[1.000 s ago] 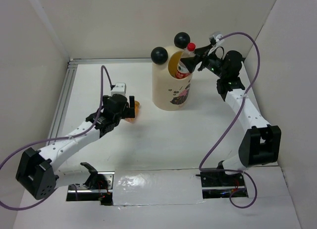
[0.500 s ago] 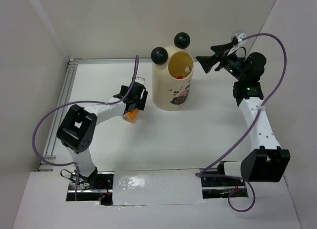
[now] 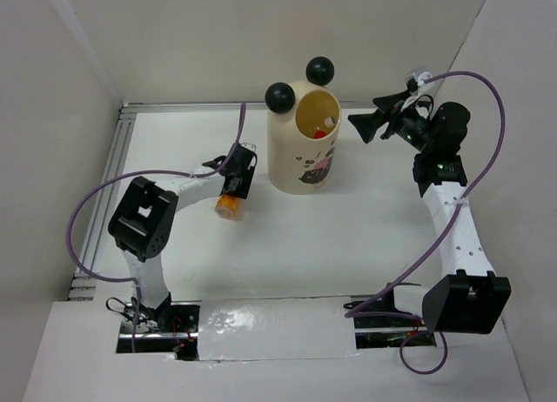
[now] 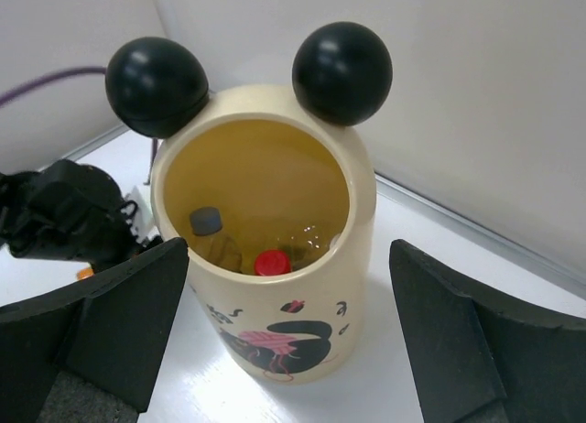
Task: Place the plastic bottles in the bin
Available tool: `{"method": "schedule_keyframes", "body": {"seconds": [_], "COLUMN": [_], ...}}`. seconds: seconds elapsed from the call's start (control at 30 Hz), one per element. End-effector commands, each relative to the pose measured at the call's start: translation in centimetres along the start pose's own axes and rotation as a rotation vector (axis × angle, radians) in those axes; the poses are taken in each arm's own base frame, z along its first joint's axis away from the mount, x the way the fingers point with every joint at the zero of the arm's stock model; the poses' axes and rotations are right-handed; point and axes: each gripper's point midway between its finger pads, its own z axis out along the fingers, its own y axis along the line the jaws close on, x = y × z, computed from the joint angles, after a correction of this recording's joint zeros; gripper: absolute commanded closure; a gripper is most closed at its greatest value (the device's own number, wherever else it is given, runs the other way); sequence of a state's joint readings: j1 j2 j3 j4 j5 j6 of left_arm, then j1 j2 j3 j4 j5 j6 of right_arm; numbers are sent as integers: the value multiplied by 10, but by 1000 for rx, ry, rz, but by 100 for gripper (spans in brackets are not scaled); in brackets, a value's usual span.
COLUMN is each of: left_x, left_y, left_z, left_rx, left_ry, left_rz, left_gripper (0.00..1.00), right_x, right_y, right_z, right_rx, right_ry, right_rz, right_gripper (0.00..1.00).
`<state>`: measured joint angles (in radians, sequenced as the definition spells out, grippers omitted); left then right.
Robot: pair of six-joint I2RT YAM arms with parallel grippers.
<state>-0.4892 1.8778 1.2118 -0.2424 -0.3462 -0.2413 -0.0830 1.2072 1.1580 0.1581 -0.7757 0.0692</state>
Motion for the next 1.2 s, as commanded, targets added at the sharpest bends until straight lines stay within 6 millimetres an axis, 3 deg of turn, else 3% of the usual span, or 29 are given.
{"method": "schedule_keyframes", "body": {"seconds": [0.0,0.03,0.07,0.1,0.13,0.17,0.2,0.23,0.27,0.3,0.33,0.4,0.43,0.57,0.63,0.7,0.73,0.8,0.87,0.93,0.97,1.17], "left_x": [-45,-49,-68,-75,-81,-90,-106,-105,-121,-129,-139,-166,-173,-224,-248,-277,-282,-298,-305,-315,-317,-325], "left_y": [8,13,15,15,-8,-20,-26,-56,-63,-70,-79,-107,-122,-161,-178,-174,-184,-181,-183,-182,-183,-188], "left_z": [-58,-75,-115,-137,-166,-194,-241,-271,-301,-321,-336,-370,-382,-400,-388,-390,-373,-378,-360,-359,-339,-310], "left_rx": [47,51,87,113,237,330,424,562,612,644,668,730,760,739,672,588,562,499,432,388,352,318], "left_ry": [-130,-147,-236,-278,-324,-394,-510,-550,-629,-668,-708,-810,-844,-1021,-1077,-1155,-1153,-1235,-1246,-1277,-1250,-1233], "left_rz": [-84,-102,-134,-138,-117,-65,-53,-1,32,41,65,123,147,208,245,205,213,163,143,137,131,124], "left_gripper": [84,84,85,85,87,88,88,91,91,93,97,97,97,97,96,96,96,96,93,91,90,88], "right_x": [7,11,16,25,37,49,62,82,93,103,112,135,141,165,166,166,167,167,165,164,167,178], "right_y": [5,6,8,8,9,9,9,11,9,8,9,11,15,20,24,31,35,39,43,41,43,48], "right_z": [-6,-7,-8,-8,-11,-14,-15,-20,-24,-28,-31,-38,-42,-50,-56,-62,-64,-70,-74,-79,-81,-95], "right_rx": [-22,-32,-45,-54,-65,-68,-83,-104,-100,-108,-113,-117,-136,-169,-172,-179,-187,-189,-190,-179,-180,-187], "right_ry": [40,54,73,99,141,172,203,250,272,289,308,358,380,435,430,421,418,408,396,388,391,411], "right_rz": [-9,-24,-21,-16,-31,-36,-39,-48,-45,-47,-47,-37,-28,-24,-29,-34,-31,-43,-70,-78,-74,-39], "right_gripper": [3,5,7,10,14,27,37,49,64,89,95,95,88,85,85,85,85,85,85,85,85,84]}}
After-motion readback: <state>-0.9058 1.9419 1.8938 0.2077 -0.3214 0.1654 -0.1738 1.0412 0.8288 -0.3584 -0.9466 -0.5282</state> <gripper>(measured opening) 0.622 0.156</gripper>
